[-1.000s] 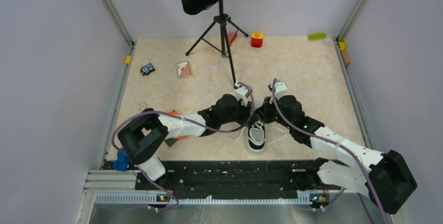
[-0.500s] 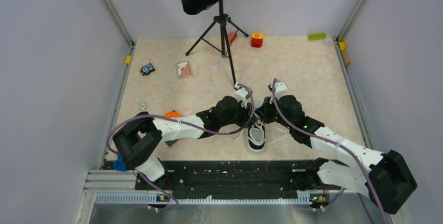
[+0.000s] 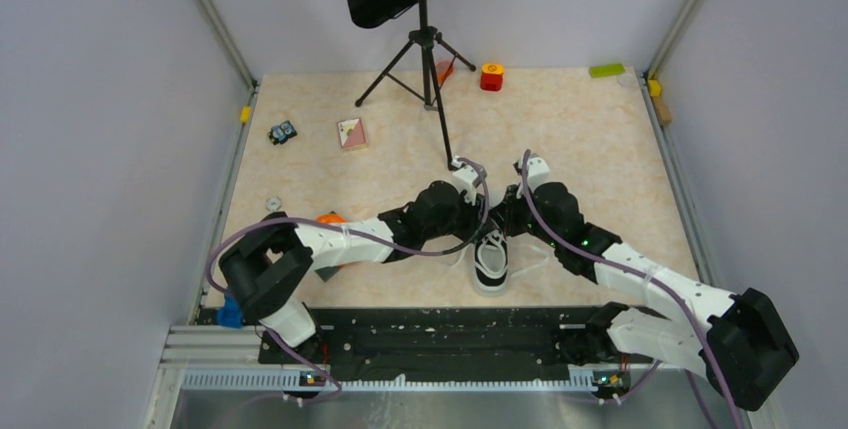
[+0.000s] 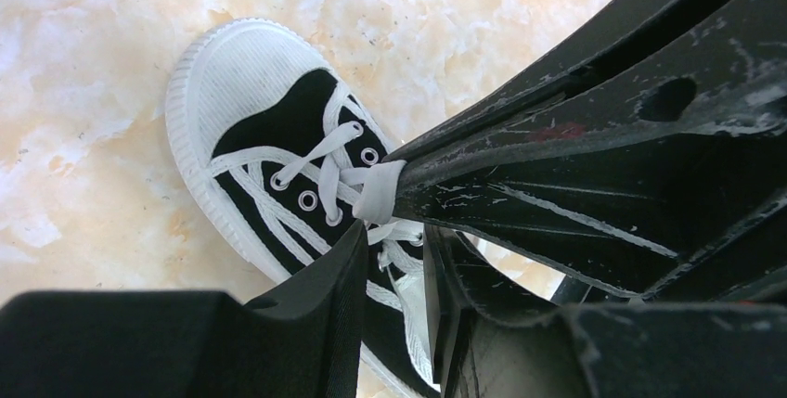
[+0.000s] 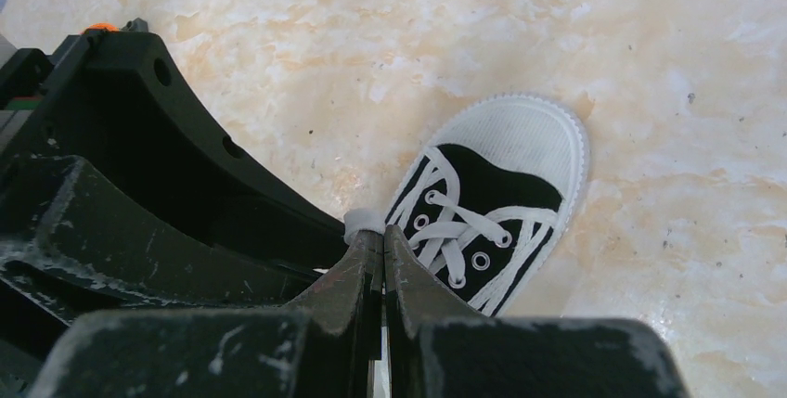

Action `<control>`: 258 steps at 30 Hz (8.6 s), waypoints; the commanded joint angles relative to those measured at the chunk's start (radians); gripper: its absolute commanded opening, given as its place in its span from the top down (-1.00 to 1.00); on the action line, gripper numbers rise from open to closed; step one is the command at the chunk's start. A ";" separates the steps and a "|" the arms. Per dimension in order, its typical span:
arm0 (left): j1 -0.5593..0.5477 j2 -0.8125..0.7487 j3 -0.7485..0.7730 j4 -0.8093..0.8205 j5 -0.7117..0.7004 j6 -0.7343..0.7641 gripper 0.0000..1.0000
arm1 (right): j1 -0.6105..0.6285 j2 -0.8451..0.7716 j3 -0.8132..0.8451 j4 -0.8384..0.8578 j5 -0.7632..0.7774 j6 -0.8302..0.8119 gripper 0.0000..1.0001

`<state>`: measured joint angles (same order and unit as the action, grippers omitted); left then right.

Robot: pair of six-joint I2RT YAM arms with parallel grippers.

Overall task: Tie the shoes
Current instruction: Tie the shoelace on the shoe.

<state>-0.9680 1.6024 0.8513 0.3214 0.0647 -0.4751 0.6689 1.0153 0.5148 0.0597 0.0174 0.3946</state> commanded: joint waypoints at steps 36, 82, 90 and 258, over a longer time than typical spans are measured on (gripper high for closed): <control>-0.005 0.059 0.032 0.095 -0.043 -0.025 0.34 | -0.015 -0.027 -0.016 0.039 0.001 0.017 1.00; -0.031 0.037 -0.023 0.159 -0.093 -0.034 0.17 | -0.014 -0.039 0.005 0.002 0.006 0.013 1.00; -0.030 0.037 -0.018 0.180 -0.086 -0.033 0.22 | -0.014 -0.040 0.010 -0.005 0.003 0.009 1.00; -0.035 -0.117 -0.189 0.320 -0.055 0.127 0.23 | -0.047 0.155 0.379 -0.542 -0.023 0.169 1.00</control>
<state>-1.0180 1.5543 0.6651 0.6853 0.0624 -0.3237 0.6132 1.1995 0.9020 -0.5037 -0.0189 0.5686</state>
